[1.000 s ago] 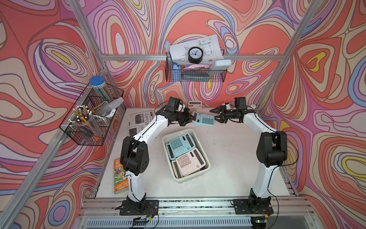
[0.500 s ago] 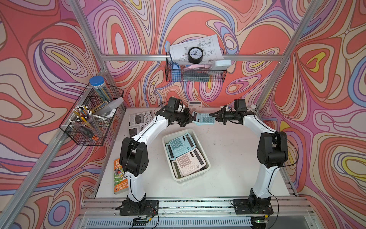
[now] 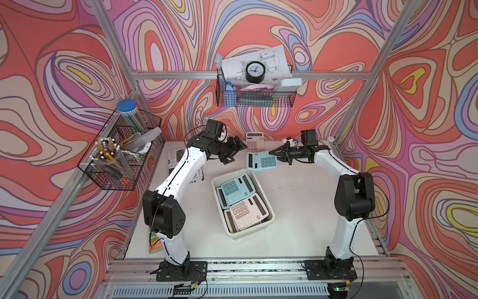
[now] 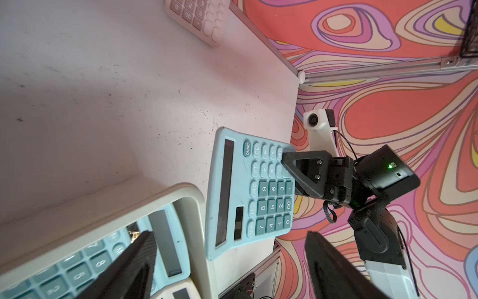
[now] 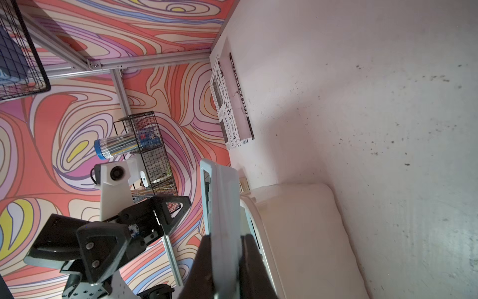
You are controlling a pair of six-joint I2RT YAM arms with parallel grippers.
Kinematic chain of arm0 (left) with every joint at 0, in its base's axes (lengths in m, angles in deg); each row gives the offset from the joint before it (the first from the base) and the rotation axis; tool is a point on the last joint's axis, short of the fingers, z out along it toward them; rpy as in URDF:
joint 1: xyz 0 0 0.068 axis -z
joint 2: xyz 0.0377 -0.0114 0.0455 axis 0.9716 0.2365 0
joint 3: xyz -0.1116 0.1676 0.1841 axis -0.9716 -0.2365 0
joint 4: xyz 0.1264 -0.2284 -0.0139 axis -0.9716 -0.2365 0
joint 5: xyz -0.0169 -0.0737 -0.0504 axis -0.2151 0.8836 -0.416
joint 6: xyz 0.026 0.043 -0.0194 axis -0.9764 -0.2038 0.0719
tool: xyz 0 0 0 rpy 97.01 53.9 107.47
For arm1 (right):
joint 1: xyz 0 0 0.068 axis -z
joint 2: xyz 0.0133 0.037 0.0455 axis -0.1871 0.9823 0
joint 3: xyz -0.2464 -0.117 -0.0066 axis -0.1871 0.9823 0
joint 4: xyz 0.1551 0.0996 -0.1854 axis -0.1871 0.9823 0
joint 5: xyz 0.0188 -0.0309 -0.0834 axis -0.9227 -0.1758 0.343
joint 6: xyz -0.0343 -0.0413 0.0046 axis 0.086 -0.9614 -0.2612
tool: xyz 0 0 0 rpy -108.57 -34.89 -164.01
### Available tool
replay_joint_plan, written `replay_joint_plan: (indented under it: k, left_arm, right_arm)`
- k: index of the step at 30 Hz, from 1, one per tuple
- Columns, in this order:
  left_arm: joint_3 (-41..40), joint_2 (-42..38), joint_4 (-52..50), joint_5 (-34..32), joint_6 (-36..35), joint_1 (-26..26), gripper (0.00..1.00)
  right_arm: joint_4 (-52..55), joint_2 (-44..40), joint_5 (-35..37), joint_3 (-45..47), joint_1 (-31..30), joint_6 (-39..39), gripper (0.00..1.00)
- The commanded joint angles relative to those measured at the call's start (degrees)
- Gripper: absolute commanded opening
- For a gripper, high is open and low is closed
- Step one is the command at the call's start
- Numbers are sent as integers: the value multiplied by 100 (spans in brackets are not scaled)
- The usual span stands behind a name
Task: Put the calculator in the storage box
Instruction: Place the calculator in the storage box.
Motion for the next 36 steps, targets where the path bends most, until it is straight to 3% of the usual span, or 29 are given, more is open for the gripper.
replay_joint_plan:
  k: [1, 12, 20, 36]
  left_arm:
    - [-180, -354, -761, -286, -284, -175, 92]
    - [-1327, -1189, -979, -604, -218, -714, 93]
    - [-1939, -1534, -1080, -807, -46, -913, 93]
    - [-2194, -1614, -1511, -675, -259, -1128, 93]
  right_arm:
    - [523, -154, -308, -364, -255, -759, 0]
    - [1935, 392, -185, -1396, -1074, -2002, 0]
    - [2803, 889, 126, -2079, -1464, -2436, 0]
    - [2160, 1106, 480, -1862, -2111, -1850, 0]
